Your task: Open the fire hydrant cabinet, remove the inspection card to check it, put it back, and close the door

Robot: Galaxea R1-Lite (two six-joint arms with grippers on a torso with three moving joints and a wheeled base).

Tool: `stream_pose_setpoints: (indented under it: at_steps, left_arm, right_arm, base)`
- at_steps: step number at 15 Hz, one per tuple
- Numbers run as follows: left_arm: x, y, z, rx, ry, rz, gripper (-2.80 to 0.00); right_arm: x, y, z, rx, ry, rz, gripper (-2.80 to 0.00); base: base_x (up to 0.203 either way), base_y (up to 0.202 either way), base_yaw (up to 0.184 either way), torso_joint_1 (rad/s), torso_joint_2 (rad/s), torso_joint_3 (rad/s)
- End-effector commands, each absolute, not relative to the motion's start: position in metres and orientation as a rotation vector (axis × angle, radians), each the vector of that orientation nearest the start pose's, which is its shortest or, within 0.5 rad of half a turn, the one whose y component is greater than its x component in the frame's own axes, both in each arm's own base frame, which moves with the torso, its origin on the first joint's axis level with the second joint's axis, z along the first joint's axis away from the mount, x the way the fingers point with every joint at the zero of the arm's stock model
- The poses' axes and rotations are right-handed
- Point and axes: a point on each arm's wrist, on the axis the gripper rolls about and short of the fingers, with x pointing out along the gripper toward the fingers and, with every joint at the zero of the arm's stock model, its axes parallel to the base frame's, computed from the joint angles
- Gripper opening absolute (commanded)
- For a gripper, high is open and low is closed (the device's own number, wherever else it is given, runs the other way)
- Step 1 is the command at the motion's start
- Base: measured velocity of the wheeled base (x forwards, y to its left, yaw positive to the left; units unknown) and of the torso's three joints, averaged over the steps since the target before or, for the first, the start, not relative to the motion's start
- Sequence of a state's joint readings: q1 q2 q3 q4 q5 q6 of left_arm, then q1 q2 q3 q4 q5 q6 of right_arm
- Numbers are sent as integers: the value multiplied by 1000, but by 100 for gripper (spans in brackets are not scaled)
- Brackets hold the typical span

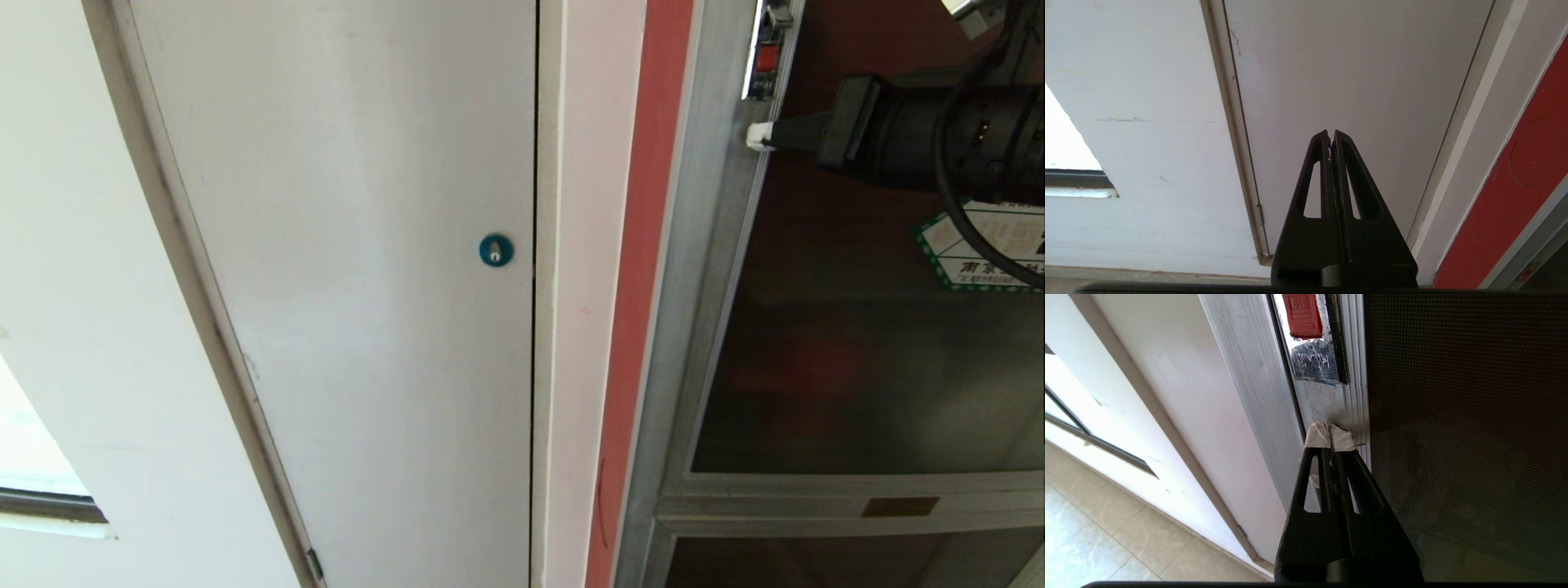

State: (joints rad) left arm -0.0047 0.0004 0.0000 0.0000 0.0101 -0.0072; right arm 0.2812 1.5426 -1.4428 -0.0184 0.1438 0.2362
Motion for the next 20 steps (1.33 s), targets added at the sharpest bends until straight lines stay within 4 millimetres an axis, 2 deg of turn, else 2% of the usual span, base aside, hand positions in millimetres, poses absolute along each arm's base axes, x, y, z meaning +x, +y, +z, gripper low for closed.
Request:
stream_pose_setpoints:
  at_steps: [1,4,6,10,13,20]
  left_arm:
    - [-23,0,76,-8,1,6,-280]
    - [-23,0,75,-8,0,6,-280]
    - [-23,0,75,-8,0,6,-280]
    - [-23,0,75,-8,0,6,-280]
    - [-23,0,75,-8,0,6,-280]
    - [-23,0,76,-8,1,6,-280]
  right_arm:
    - [237,77,364,232,78,452,-280]
    - [206,80,379,235,28,516,-280]
    - [193,80,383,234,29,537,-280]
    - [182,76,396,238,-16,548,-280]
    - [181,76,410,244,-66,555,-280]
    - [198,82,419,245,-83,557,-280]
  base:
    - [0,0,0,0,0,0]
    - [0,0,0,0,0,0]
    - [0,0,0,0,0,0]
    - [0,0,0,0,0,0]
    - [0,0,0,0,0,0]
    - [0,0,0,0,0,0]
